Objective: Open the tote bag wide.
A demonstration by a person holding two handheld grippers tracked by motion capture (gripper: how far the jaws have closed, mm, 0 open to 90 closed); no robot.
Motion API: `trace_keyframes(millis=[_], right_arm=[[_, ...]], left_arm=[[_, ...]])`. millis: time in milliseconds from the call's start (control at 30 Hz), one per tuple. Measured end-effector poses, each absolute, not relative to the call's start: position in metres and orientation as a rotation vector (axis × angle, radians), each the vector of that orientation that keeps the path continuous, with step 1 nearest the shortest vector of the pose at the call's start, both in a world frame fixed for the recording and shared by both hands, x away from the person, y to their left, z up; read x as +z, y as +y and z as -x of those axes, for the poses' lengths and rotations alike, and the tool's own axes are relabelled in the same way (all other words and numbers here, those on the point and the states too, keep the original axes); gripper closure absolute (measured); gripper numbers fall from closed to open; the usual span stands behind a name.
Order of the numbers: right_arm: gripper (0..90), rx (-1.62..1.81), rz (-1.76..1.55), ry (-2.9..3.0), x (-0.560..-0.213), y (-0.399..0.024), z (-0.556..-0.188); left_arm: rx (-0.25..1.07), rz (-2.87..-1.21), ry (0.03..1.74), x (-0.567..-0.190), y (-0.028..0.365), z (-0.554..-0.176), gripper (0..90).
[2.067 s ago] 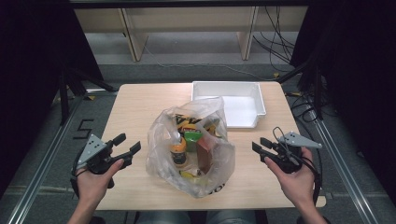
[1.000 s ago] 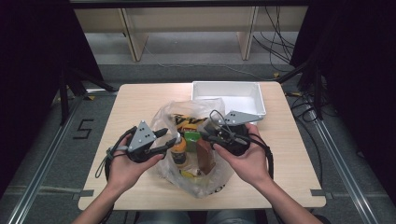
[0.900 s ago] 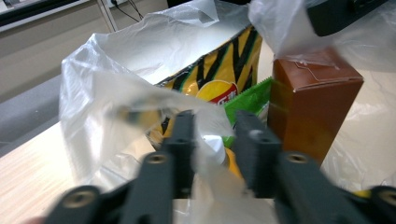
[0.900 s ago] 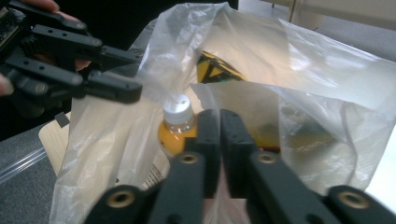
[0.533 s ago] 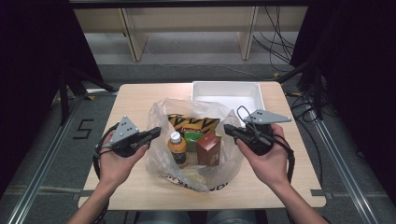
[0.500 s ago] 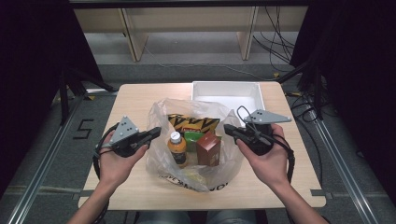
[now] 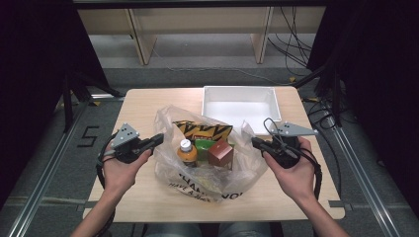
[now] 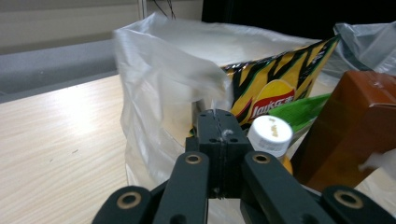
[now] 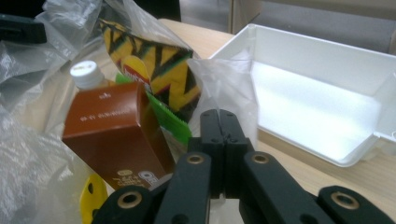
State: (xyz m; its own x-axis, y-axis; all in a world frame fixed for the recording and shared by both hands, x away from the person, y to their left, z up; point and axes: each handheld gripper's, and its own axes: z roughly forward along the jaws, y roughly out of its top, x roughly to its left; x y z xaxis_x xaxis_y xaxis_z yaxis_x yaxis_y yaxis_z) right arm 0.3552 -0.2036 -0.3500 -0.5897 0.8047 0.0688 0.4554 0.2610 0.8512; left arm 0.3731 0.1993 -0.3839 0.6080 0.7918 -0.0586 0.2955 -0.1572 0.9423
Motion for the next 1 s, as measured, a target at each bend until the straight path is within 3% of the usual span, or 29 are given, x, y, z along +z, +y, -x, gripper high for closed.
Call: trace_keyframes(millis=[1000], right_arm=[[90.0, 1.090, -1.225, 2.277, -0.404, -0.197, -0.370]], left_arm=[[0.452, -1.813, 1.088, -0.442, 0.206, -0.400, 88.8]])
